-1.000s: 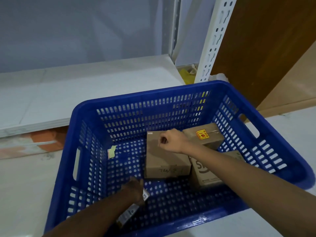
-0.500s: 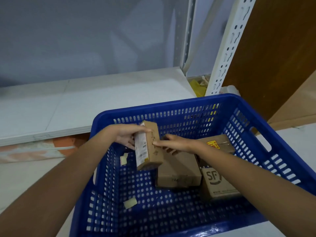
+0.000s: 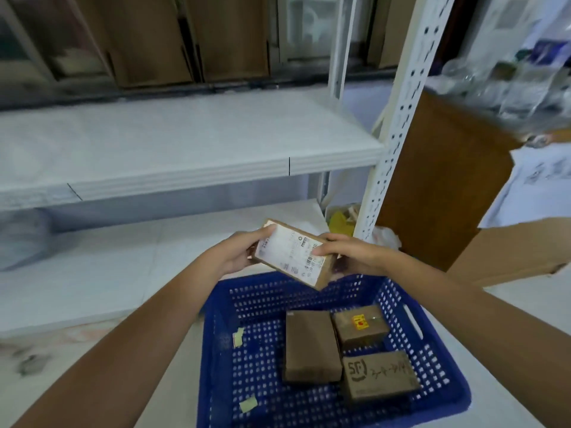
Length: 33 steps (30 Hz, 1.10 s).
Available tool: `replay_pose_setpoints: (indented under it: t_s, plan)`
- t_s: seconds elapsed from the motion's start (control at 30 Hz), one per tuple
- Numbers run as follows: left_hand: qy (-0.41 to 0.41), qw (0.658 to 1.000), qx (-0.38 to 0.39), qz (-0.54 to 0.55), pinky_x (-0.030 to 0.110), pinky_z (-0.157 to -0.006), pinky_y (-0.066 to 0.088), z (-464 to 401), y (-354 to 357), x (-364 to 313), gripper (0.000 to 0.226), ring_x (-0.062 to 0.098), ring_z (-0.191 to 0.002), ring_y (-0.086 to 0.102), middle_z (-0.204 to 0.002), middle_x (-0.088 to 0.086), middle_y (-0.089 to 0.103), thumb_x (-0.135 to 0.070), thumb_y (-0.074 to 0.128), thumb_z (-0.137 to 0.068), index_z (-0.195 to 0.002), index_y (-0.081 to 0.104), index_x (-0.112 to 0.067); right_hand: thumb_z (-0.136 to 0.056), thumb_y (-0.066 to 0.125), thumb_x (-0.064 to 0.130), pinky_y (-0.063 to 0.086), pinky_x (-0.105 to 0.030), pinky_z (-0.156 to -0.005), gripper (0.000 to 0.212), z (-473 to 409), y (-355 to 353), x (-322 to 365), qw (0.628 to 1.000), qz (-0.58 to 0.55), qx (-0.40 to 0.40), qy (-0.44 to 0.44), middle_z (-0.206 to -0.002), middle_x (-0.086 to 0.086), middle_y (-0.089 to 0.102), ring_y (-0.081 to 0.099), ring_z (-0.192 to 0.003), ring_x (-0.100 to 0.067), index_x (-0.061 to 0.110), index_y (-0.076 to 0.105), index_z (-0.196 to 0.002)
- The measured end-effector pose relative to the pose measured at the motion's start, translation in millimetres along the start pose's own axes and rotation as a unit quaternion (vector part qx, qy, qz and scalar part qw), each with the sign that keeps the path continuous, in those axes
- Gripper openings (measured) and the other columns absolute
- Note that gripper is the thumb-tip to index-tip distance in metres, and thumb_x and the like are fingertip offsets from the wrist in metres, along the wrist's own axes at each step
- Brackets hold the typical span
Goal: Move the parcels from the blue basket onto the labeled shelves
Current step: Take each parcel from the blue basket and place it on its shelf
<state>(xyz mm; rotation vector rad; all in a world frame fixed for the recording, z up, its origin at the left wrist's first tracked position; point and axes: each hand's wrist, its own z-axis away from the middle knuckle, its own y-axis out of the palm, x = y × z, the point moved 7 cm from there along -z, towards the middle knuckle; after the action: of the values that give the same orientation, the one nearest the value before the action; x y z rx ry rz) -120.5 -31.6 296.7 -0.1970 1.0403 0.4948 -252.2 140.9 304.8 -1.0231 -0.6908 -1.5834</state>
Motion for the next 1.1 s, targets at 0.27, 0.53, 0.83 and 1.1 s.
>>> replay_pose_setpoints:
  t_s: [0.27,0.53,0.83,1.1]
  plan:
    - [0.027,0.994,0.097,0.048,0.049,-0.102,0.046,153,50,-238,0.06,0.032,-0.121,0.056,-0.125,0.015,0.061,-0.05,0.074,-0.076,-0.124,0.063,-0.014,-0.076,0.08,0.029,0.054,-0.037,-0.091,0.055,159,-28,247,0.989,0.115,-0.04,-0.079,-0.121,-0.009,0.065,0.063,-0.11,-0.025,0.025,0.058,-0.126]
    - [0.08,0.99,0.104,0.047,0.043,-0.093,0.05,312,85,-432,0.044,0.022,-0.103,0.064,-0.105,0.003,0.071,-0.042,0.083,-0.064,-0.102,0.072,-0.023,-0.072,0.083,0.008,0.043,-0.038,-0.104,0.072,320,-27,482,0.908,0.28,-0.13,-0.283,-0.125,0.002,0.048,0.047,-0.122,-0.016,0.023,0.049,-0.135]
    - [0.212,0.967,0.096,0.108,0.056,-0.102,0.044,411,109,-533,0.053,0.031,-0.115,0.056,-0.119,0.018,0.058,-0.024,0.075,-0.076,-0.121,0.052,-0.011,-0.063,0.089,0.032,0.057,-0.038,-0.088,0.08,394,-39,550,0.946,-0.072,-0.121,-0.291,-0.123,-0.015,0.064,0.068,-0.107,-0.025,0.026,0.049,-0.132]
    - [0.195,0.973,0.085,-0.088,0.036,-0.105,0.044,432,114,-555,0.054,0.018,-0.122,0.053,-0.132,0.006,0.054,-0.025,0.078,-0.076,-0.123,0.053,-0.016,-0.05,0.089,0.053,0.05,-0.038,-0.094,0.083,415,-35,639,0.941,0.095,-0.134,-0.296,-0.113,-0.004,0.07,0.067,-0.104,-0.023,0.04,0.052,-0.123]
